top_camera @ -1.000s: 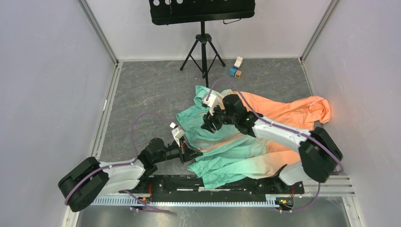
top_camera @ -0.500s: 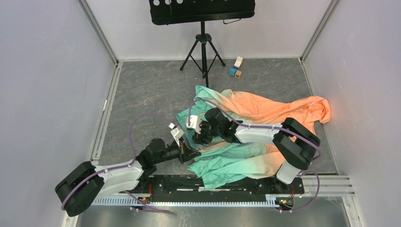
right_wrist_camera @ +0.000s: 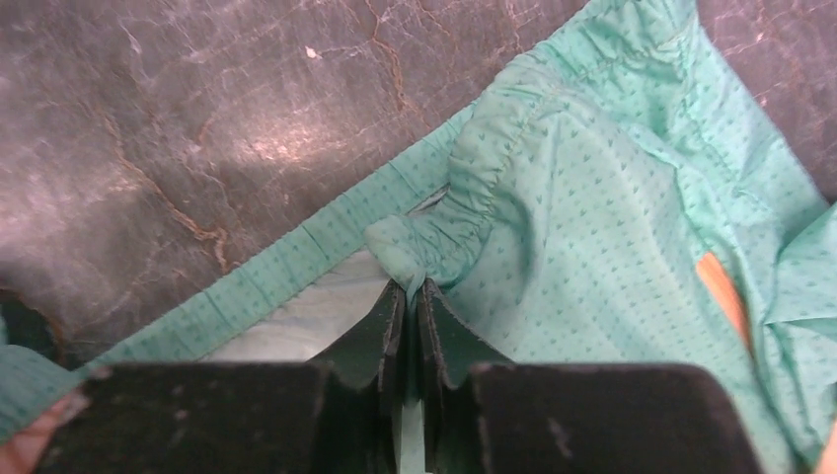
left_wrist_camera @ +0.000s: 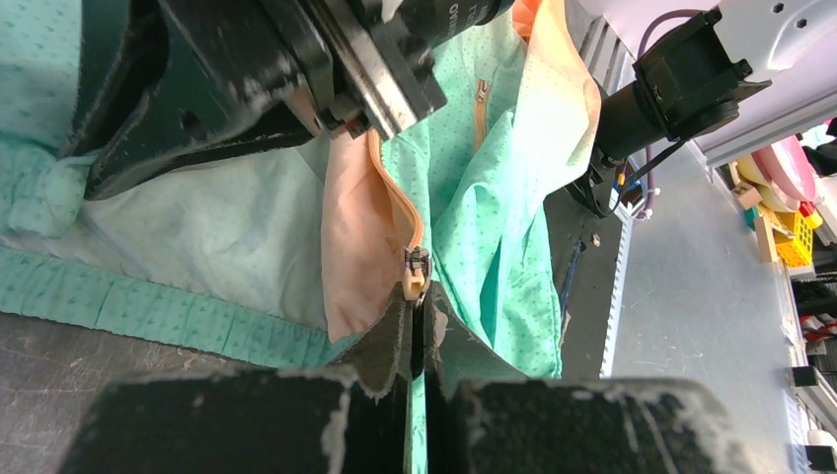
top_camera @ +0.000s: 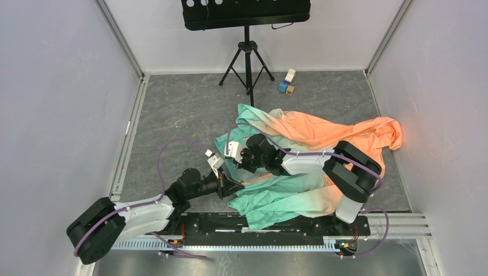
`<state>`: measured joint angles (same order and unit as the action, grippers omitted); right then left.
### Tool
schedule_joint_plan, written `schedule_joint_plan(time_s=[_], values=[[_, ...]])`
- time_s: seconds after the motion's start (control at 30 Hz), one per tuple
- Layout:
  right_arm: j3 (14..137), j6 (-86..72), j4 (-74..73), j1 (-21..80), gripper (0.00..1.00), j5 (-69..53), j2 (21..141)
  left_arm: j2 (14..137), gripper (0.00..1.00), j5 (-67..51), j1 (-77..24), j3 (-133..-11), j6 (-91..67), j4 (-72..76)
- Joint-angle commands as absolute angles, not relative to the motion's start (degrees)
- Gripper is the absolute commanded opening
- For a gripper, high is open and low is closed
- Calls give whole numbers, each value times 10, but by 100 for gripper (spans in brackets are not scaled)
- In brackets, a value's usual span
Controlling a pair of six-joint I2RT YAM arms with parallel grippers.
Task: Zip up the jacket
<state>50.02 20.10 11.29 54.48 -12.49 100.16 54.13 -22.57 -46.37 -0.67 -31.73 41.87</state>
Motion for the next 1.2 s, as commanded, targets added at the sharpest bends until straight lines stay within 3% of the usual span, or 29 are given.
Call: schedule_joint_plan(time_s=[0.0, 0.2, 0.37, 0.5, 0.67, 1.17], values=[[506, 152, 132, 522, 3, -197, 973, 542, 2, -223, -466, 37, -312, 429], [540, 126, 19, 453, 1, -391, 940, 541, 2, -225, -466, 19, -284, 409], [569, 189, -104, 420, 13, -457, 925, 556, 2, -242, -466, 2, -244, 416], [560, 206, -108, 405, 11, -524, 911, 574, 2, -252, -466, -20, -212, 424], [591, 253, -179, 395, 2, -564, 920, 590, 2, -246, -466, -6, -197, 474], [576, 316, -200, 395, 0, -645, 907, 650, 2, -270, -466, -3, -108, 612]])
